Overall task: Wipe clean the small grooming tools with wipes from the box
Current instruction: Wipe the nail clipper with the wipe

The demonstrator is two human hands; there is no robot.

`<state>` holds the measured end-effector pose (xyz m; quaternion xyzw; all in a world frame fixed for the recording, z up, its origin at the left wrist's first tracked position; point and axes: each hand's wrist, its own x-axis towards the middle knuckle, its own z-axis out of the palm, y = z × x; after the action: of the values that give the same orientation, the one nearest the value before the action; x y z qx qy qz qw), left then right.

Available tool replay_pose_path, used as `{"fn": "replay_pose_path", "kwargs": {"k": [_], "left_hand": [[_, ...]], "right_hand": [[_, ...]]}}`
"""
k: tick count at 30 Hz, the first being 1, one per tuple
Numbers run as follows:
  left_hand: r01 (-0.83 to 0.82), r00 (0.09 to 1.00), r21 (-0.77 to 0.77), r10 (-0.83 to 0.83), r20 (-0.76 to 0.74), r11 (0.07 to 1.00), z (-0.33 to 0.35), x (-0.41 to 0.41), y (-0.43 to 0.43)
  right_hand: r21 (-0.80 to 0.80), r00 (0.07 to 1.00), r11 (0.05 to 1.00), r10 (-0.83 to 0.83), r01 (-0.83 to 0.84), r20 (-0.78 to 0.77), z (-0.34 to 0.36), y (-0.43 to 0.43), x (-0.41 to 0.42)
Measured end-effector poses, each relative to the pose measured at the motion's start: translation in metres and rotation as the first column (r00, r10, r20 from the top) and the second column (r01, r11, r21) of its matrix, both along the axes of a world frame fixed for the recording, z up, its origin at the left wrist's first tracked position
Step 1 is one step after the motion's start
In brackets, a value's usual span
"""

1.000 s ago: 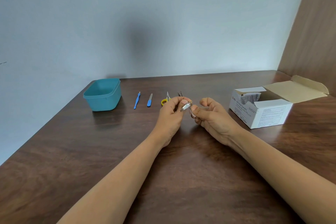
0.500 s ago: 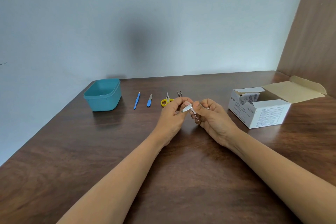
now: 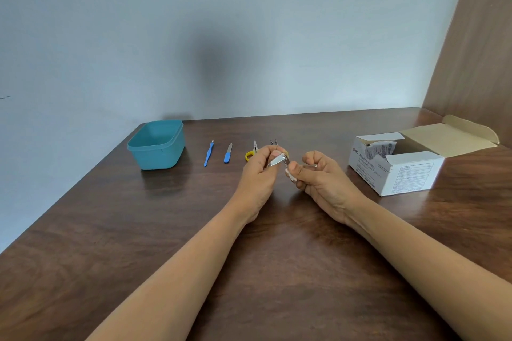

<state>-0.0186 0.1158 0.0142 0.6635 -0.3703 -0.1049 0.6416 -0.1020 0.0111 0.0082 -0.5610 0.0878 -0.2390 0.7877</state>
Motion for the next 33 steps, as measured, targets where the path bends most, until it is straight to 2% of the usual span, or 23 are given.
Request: {"fn": "replay_pose_path", "kwargs": {"k": [6, 13, 19, 27, 33], "left_hand": [[0.074, 0.992, 0.027, -0.076, 0.101, 0.997, 0.0005, -0.0052, -0.0002], [0.047, 0.998, -0.010, -0.046, 0.050, 0.999, 0.0021, -0.0065, -0.0004], [-0.009, 0.999, -0.042, 0.007, -0.042, 0.999, 0.0011, -0.0001, -0.0006], [0.094, 0.995, -0.022, -0.093, 0.037, 0.995, 0.0014, -0.0065, 0.0000], [0.032, 0.999, -0.043, -0.033, -0.026, 0.999, 0.0022, -0.0044, 0.0006]], "right_hand": [[0.139, 0.997, 0.990, -0.047, 0.037, 0.065, -0.0001, -0.0018, -0.0006], [0.005, 1.000, 1.000, 0.001, -0.001, 0.010, 0.0013, -0.0009, -0.0001], [-0.002, 1.000, 1.000, 0.009, -0.009, -0.007, 0.0003, -0.0011, 0.0014], [0.092, 0.998, 0.995, -0.041, 0.037, 0.044, -0.0010, -0.0023, 0.0013], [-0.056, 1.000, 0.998, 0.018, -0.019, -0.008, 0.0004, -0.0007, -0.0007]]}}
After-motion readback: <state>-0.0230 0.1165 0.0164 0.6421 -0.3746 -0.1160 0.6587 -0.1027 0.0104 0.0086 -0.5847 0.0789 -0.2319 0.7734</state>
